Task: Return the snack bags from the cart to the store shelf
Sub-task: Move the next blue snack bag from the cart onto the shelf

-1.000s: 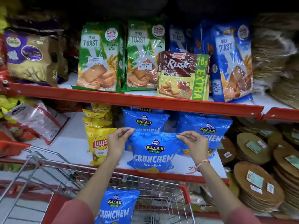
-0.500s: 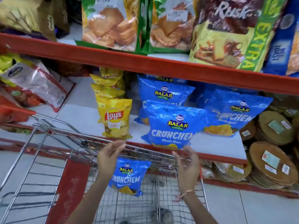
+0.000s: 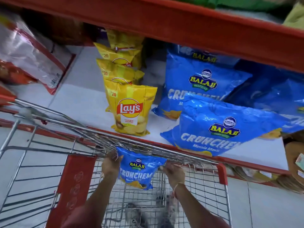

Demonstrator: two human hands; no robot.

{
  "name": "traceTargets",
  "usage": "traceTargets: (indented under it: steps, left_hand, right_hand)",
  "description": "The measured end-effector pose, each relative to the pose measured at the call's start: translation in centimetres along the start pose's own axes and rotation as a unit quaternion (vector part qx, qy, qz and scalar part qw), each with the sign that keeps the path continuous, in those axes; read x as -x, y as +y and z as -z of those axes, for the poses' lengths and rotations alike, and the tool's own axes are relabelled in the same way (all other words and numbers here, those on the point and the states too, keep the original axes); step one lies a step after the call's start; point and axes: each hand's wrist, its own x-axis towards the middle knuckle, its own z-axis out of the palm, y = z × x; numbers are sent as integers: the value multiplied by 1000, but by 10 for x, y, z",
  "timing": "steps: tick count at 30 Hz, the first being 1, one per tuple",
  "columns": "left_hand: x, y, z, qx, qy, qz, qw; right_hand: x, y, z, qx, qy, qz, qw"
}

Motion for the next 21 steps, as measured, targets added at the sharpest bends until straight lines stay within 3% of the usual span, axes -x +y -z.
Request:
traceTargets:
  steps: [2, 6, 9, 15, 17, 21]
  left_hand:
    - [-7, -2, 0, -1, -7, 19, 1000]
    - [10, 6, 7, 17, 22, 49, 998]
    - [27, 8, 18, 29, 14, 66, 997]
    - [94, 17, 36, -39, -25, -80, 996]
    - [122, 24, 29, -42, 0, -116, 992]
    - [175, 41, 15, -39, -43, -209, 976]
  right_hand:
    - [-4, -4, -8, -8, -5, -16, 1000]
    - [4, -4, -13, -168, 11, -115, 979]
    - [20, 2, -3, -215, 11, -129, 968]
    - [68, 20, 45, -189, -48, -22, 981]
    - [84, 23, 67, -176, -38, 27, 983]
    - [110, 24, 115, -174, 44, 164, 970]
